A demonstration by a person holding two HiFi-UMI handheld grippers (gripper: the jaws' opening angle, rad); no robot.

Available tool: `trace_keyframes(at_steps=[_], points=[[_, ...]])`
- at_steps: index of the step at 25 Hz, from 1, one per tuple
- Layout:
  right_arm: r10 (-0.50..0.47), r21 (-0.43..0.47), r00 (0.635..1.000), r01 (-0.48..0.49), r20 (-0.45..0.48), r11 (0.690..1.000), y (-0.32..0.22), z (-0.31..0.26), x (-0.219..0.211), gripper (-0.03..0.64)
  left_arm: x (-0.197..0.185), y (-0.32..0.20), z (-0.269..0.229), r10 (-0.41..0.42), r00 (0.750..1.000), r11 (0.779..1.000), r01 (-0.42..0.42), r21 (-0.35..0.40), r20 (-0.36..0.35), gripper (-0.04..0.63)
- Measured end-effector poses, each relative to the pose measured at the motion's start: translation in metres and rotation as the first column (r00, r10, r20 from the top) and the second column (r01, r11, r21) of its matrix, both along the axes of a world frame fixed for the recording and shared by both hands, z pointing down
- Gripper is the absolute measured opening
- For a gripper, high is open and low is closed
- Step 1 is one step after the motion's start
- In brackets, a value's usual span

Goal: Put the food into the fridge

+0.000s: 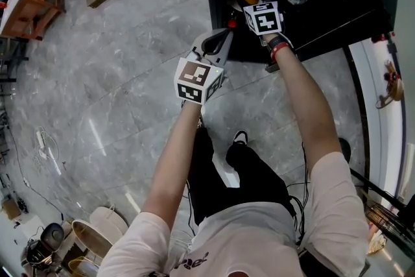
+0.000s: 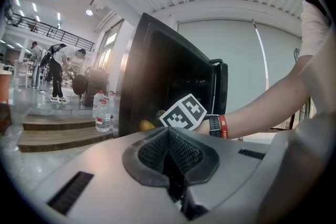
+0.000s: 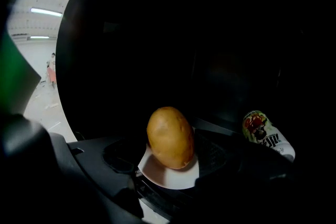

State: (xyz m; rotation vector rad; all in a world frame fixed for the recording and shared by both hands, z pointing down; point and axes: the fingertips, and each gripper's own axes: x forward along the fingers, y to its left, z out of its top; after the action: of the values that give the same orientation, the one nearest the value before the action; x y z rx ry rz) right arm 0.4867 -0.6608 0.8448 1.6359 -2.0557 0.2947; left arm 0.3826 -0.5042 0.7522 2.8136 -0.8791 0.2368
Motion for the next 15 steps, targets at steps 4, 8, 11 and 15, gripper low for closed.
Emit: trace_keyframes(at_steps=[4,8,11,15], points=[[-0.023,-0.018,0.999,0.022,-0.029,1.000,-0.003,0.006,-0.007,0.304,-0.006,0.000,0.001,-0.017,1.000,1.000,0.017,0.001,-0.001,0.018],[-0.020,-0.014,1.000,0.020,-0.005,1.000,-0.007,0.005,-0.004,0.307,-0.008,0.004,0.008,-0.033,0.999,0.999,0.033,-0.011,-0.002,0.018],[-0.033,-0.020,0.999,0.034,0.013,0.999,-0.004,0.005,-0.005,0.319,-0.012,0.008,0.016,-0.042,0.999,0.999,0.042,-0.028,0.013,0.018],[-0.018,-0.032,0.997,0.020,0.072,0.999,0.002,0.005,-0.001,0.348,-0.013,0.010,0.019,-0.046,0.999,0.998,0.047,-0.046,0.024,0.018]])
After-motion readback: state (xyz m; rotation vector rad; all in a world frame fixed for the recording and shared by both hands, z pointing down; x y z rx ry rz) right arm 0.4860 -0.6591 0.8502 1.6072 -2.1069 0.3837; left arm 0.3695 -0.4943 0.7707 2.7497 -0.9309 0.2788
